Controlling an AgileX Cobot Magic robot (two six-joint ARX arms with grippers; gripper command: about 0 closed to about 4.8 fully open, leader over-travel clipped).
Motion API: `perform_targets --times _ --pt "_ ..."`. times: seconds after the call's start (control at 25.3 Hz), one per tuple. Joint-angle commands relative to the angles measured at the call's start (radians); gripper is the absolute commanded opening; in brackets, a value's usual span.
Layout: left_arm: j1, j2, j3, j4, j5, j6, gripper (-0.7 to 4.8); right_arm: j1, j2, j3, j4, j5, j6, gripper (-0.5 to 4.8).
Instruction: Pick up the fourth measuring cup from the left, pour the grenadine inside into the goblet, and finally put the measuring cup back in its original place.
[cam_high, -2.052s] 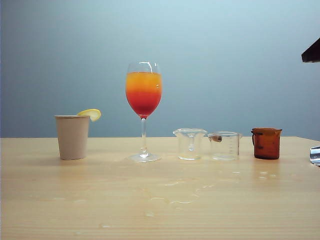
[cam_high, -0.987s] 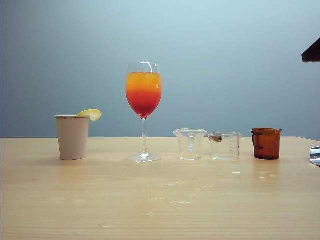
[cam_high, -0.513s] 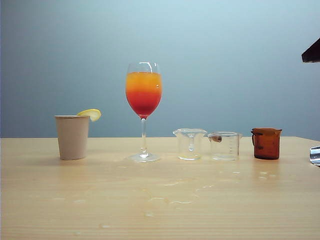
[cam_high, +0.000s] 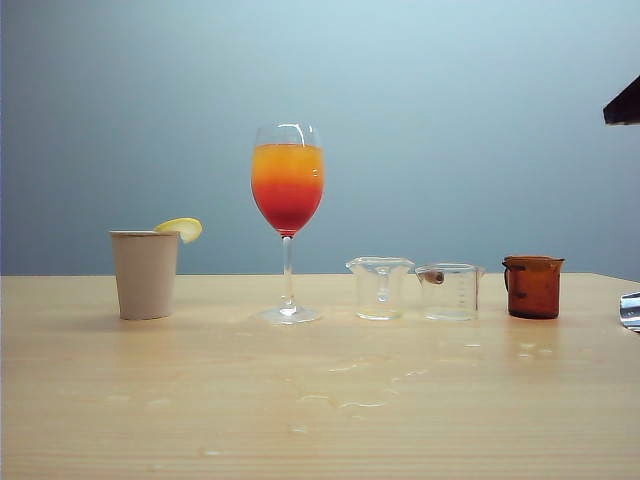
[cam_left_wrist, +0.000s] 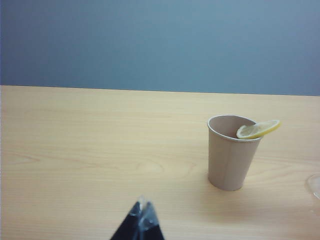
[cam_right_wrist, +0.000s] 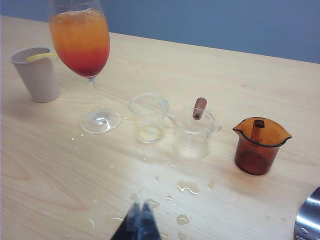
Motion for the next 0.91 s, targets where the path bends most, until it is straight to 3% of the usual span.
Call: perform_targets --times 0.04,0.36,0.51,0.71,0.91 --pt "0.003 0.001 0.004 0.013 0.006 0.005 0.04 0.001 0.0 0.003 0.01 0.0 0.003 -0.01" --pt "0.003 0.001 0.004 0.013 0.006 0.005 0.03 0.0 -0.006 -0.004 0.023 0.012 -0.014 -0.01" --pt "0.003 0.001 0.004 0.013 0.005 0.005 0.04 -0.038 -0.06 -0.045 0.026 0.156 -0.018 -0.01" --pt "0.003 0.001 0.004 0.012 0.005 0.005 0.04 -0.218 -0.274 -0.16 0.026 0.151 -0.018 -0.01" --pt "0.003 0.001 0.004 0.008 0.008 0.005 0.04 -0.379 -0.37 -0.2 0.068 -0.004 -0.018 -0.01"
